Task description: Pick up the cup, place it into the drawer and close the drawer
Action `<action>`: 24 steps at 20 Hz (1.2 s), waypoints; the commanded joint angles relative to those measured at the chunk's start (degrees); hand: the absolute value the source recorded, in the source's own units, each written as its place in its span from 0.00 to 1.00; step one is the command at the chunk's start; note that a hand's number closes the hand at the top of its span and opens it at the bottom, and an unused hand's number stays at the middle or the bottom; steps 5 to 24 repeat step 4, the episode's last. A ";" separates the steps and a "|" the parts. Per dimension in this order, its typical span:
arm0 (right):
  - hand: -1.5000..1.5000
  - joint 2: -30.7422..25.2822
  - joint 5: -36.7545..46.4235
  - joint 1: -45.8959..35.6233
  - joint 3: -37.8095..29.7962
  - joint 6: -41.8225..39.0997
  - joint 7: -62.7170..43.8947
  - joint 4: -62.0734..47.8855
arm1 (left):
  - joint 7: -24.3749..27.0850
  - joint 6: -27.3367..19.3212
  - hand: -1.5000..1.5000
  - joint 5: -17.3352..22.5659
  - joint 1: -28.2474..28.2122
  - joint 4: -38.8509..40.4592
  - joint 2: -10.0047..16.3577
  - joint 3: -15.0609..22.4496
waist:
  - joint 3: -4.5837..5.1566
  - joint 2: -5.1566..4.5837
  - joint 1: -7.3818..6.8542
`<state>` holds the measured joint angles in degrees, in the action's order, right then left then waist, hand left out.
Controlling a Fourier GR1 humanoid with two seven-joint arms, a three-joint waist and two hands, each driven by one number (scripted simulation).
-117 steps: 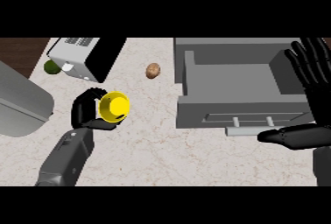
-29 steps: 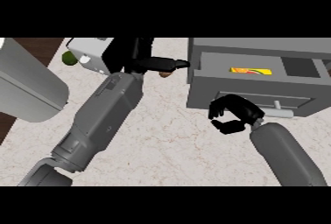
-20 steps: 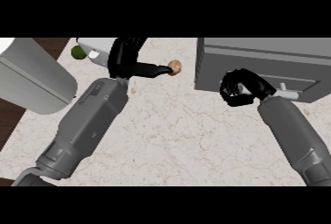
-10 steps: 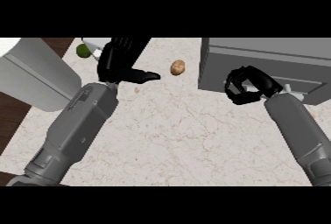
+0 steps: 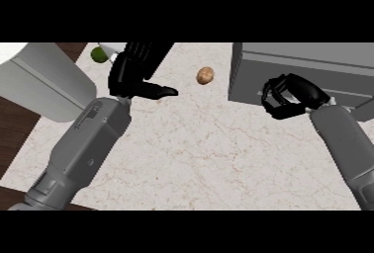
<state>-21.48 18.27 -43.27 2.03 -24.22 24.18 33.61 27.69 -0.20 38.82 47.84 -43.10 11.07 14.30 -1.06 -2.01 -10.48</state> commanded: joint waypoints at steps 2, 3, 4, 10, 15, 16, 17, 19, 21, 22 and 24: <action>1.00 -6.36 0.29 -9.43 -4.96 7.22 -4.32 -1.41 | -0.32 1.48 0.00 0.13 -1.20 -0.86 0.63 0.31 | 0.84 -0.88 -2.42; 1.00 -6.49 -0.06 -9.17 -5.11 6.67 -4.14 -1.17 | 0.20 1.84 0.00 0.29 -2.31 -0.89 0.27 0.37 | 0.88 -0.99 -2.62; 1.00 -7.38 0.07 -8.98 -4.93 5.91 -4.30 -0.95 | -0.09 1.33 0.00 0.28 -0.96 -1.65 0.55 0.10 | 0.83 -0.63 -2.45; 1.00 -7.38 0.07 -8.98 -4.93 5.91 -4.30 -0.95 | -0.09 1.33 0.00 0.28 -0.96 -1.65 0.55 0.10 | 0.83 -0.63 -2.45; 1.00 -7.38 0.07 -8.98 -4.93 5.91 -4.30 -0.95 | -0.09 1.33 0.00 0.28 -0.96 -1.65 0.55 0.10 | 0.83 -0.63 -2.45; 1.00 -7.38 0.07 -8.98 -4.93 5.91 -4.30 -0.95 | -0.09 1.33 0.00 0.28 -0.96 -1.65 0.55 0.10 | 0.83 -0.63 -2.45; 1.00 -7.38 0.07 -8.98 -4.93 5.91 -4.30 -0.95 | -0.09 1.33 0.00 0.28 -0.96 -1.65 0.55 0.10 | 0.83 -0.63 -2.45; 1.00 -7.38 0.07 -8.98 -4.93 5.91 -4.30 -0.95 | -0.09 1.33 0.00 0.28 -0.96 -1.65 0.55 0.10 | 0.83 -0.63 -2.45; 1.00 -7.38 0.07 -8.98 -4.93 5.91 -4.30 -0.95 | -0.09 1.33 0.00 0.28 -0.96 -1.65 0.55 0.10 | 0.83 -0.63 -2.45; 1.00 -7.38 0.07 -8.98 -4.93 5.91 -4.30 -0.95 | -0.09 1.33 0.00 0.28 -0.96 -1.65 0.55 0.10 | 0.83 -0.63 -2.45; 1.00 -7.38 0.07 -8.98 -4.93 5.91 -4.30 -0.95 | -0.09 1.33 0.00 0.28 -0.96 -1.65 0.55 0.10 | 0.83 -0.63 -2.45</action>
